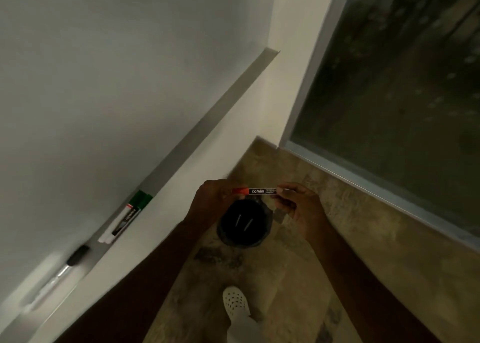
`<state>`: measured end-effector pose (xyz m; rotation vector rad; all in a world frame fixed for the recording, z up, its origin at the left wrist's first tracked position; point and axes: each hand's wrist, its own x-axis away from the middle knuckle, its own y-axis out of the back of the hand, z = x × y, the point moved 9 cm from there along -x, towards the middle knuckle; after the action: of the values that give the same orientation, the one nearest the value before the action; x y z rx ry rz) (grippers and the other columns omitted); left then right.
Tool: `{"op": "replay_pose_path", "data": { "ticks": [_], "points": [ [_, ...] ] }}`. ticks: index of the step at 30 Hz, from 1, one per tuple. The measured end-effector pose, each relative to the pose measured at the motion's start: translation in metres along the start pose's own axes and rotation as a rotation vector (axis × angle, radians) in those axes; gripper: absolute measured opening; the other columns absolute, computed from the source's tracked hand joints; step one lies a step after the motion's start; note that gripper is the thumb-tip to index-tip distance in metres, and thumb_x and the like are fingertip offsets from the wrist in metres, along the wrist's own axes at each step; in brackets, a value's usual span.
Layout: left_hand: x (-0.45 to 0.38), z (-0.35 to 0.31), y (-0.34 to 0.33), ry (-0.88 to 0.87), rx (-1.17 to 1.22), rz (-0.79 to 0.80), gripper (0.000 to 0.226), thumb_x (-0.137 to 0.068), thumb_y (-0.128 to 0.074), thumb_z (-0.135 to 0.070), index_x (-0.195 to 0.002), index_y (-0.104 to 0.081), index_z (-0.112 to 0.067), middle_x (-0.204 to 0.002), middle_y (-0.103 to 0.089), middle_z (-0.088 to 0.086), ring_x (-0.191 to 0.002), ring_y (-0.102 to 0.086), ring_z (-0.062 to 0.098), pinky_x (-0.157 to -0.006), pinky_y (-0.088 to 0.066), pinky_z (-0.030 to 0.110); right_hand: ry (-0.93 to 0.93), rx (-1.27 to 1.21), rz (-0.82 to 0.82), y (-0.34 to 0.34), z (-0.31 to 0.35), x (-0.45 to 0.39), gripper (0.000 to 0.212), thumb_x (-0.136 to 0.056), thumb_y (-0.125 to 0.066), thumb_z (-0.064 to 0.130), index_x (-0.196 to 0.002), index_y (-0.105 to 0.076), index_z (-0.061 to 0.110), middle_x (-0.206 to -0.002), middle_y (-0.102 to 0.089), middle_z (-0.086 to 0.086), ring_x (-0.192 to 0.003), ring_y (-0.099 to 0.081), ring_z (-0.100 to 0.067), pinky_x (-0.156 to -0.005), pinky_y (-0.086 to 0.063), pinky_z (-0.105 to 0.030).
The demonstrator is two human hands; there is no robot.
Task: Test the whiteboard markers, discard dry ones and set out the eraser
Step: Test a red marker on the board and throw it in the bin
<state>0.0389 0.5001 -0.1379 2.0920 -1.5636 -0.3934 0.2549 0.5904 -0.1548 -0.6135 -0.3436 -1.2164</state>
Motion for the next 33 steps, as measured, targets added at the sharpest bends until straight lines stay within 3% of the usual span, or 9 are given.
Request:
{"op": "replay_pose_path", "data": {
  "ticks": [3,6,12,15,17,20,26,31,33],
  "points": [
    [-0.013,0.039,-0.029,0.055,0.052,0.017,0.056,-0.078,-0.068,-0.072,-0.097,-0.080,-0.021,-0.086,-0.077,-0.001,-0.079,-0.073,0.017,-0.073,-0.059,0.047,-0.051,0.003,-0.040,0.015,-0.040,-0.038,0.013,-0.088,-0.067,-0.003,-0.101,-0.069,-0.003,-0.094,-0.072,-0.022,-0.078,-0.071,-0.024,-0.064,-0.060,-0.025],
    [-0.022,0.059,-0.051,0.099,0.073,0.040,0.024,-0.078,-0.082,-0.040,-0.102,-0.077,-0.035,-0.096,-0.078,-0.007,-0.083,-0.073,0.008,-0.080,-0.060,0.044,-0.098,0.006,-0.082,0.028,-0.079,-0.074,0.009,-0.088,-0.067,-0.004,-0.095,-0.070,0.000,-0.086,-0.072,-0.019,-0.075,-0.069,-0.025,-0.062,-0.060,-0.026],
    [-0.032,0.124,-0.088,0.158,0.102,0.066,0.037,-0.071,-0.073,-0.055,-0.108,-0.068,-0.052,-0.104,-0.078,-0.003,-0.098,-0.073,0.016,-0.089,-0.058,0.045,-0.139,0.051,-0.080,0.038,-0.133,-0.119,0.009,-0.090,-0.066,-0.003,-0.098,-0.070,0.002,-0.080,-0.072,-0.015,-0.068,-0.069,-0.020,-0.062,-0.060,-0.026],
    [-0.034,0.153,-0.105,0.121,-0.054,0.138,0.071,-0.070,-0.073,-0.058,-0.136,-0.060,-0.035,-0.138,-0.062,0.006,-0.140,-0.042,0.016,-0.119,-0.027,0.026,-0.176,0.039,-0.108,0.048,-0.153,-0.133,0.024,-0.093,-0.064,0.001,-0.118,-0.063,0.001,-0.095,-0.070,-0.022,-0.076,-0.070,-0.024,-0.064,-0.062,-0.029],
    [-0.030,0.160,-0.108,0.083,-0.144,0.189,0.092,-0.071,-0.077,-0.056,-0.148,-0.046,-0.016,-0.153,-0.044,0.011,-0.143,-0.014,0.001,-0.113,-0.001,0.003,-0.243,0.099,-0.202,0.065,-0.167,-0.136,0.032,-0.095,-0.063,0.003,-0.126,-0.058,-0.002,-0.096,-0.066,-0.021,-0.072,-0.065,-0.024,-0.061,-0.057,-0.030],
    [-0.015,0.161,-0.097,0.116,-0.149,0.127,0.096,-0.077,-0.085,-0.039,-0.152,-0.036,-0.005,-0.159,-0.033,0.010,-0.131,0.001,-0.015,-0.102,0.007,-0.006,-0.320,0.231,-0.315,0.092,-0.181,-0.131,0.039,-0.097,-0.060,0.009,-0.135,-0.053,0.003,-0.110,-0.064,-0.015,-0.083,-0.063,-0.025,-0.064,-0.051,-0.032],
    [0.015,0.139,-0.069,0.212,-0.087,0.058,0.096,-0.086,-0.077,-0.038,-0.158,-0.017,-0.018,-0.153,-0.005,-0.017,-0.140,0.002,-0.001,-0.115,-0.003,0.015,-0.114,0.840,-0.233,0.049,-0.145,-0.100,0.067,-0.098,-0.062,0.034,-0.153,-0.035,0.008,-0.157,-0.038,-0.015,-0.142,-0.041,-0.033,-0.113,-0.038,-0.044],
    [0.035,0.099,-0.022,0.233,-0.019,-0.047,0.099,-0.087,-0.070,-0.053,-0.159,-0.009,-0.026,-0.168,-0.002,-0.003,-0.152,0.006,0.010,-0.124,-0.009,0.041,0.123,1.010,-0.116,-0.032,-0.094,-0.064,0.073,-0.098,-0.061,0.038,-0.156,-0.028,0.008,-0.160,-0.033,-0.015,-0.147,-0.033,-0.030,-0.118,-0.030,-0.041],
    [0.045,0.079,0.004,0.253,-0.032,-0.098,0.096,-0.089,-0.068,-0.050,-0.160,-0.009,-0.024,-0.166,-0.002,-0.008,-0.149,0.007,0.004,-0.123,-0.005,0.037,0.224,1.045,-0.081,-0.068,-0.070,-0.046,0.073,-0.098,-0.059,0.042,-0.156,-0.028,0.010,-0.162,-0.031,-0.011,-0.148,-0.031,-0.028,-0.120,-0.029,-0.043]
  ]
}}
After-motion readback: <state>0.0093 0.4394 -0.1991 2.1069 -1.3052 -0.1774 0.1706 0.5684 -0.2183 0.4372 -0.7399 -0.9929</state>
